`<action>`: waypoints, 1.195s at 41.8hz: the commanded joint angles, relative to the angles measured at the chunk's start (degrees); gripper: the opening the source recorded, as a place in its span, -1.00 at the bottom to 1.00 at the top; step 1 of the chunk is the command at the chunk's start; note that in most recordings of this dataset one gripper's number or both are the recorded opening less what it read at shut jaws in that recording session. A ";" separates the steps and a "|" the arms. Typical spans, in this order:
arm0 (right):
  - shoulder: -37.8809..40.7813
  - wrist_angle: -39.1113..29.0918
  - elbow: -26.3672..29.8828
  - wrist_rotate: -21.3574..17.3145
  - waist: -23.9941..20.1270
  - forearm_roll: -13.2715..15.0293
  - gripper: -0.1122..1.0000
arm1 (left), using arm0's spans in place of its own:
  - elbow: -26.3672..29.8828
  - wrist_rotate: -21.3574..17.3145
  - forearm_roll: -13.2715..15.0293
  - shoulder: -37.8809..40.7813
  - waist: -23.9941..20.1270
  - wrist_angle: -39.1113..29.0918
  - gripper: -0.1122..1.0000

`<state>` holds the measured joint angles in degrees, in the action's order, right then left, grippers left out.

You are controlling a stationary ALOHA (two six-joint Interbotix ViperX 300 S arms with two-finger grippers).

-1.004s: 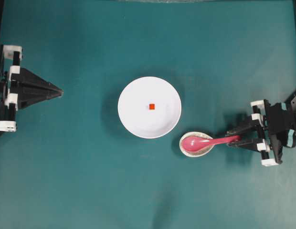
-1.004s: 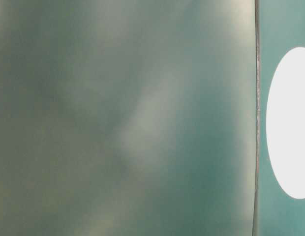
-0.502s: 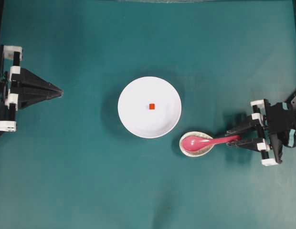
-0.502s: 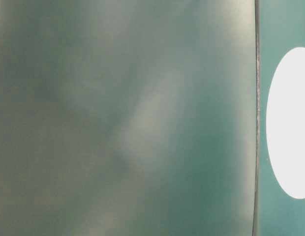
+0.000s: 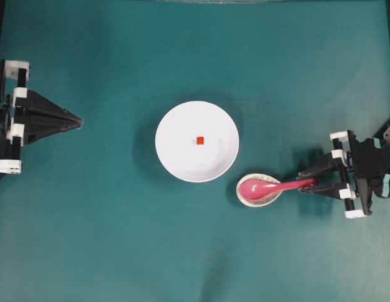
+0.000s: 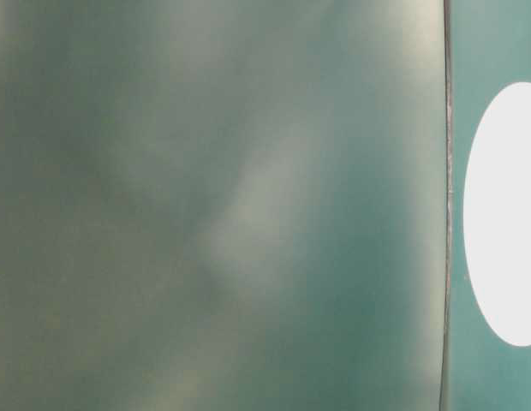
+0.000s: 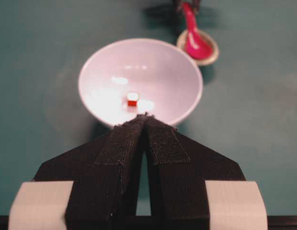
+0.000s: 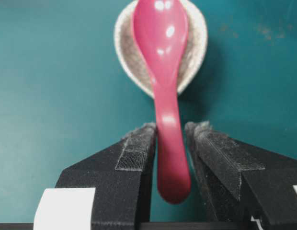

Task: Grip the spoon and scoop the red block from the bowl with right arm.
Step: 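Close the right gripper on the pink spoon handle, then lift the spoon off the rest and carry it over the bowl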

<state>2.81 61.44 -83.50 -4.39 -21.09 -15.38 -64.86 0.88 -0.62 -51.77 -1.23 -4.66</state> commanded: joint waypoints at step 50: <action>-8.17 -2.46 1.58 0.09 -0.09 -0.09 -0.37 | 1.58 0.00 -0.18 0.35 -0.09 -0.79 -0.79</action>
<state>-1.41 60.73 -82.71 -4.22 -21.09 -15.38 -64.86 0.88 -0.62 -51.77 -1.32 -5.45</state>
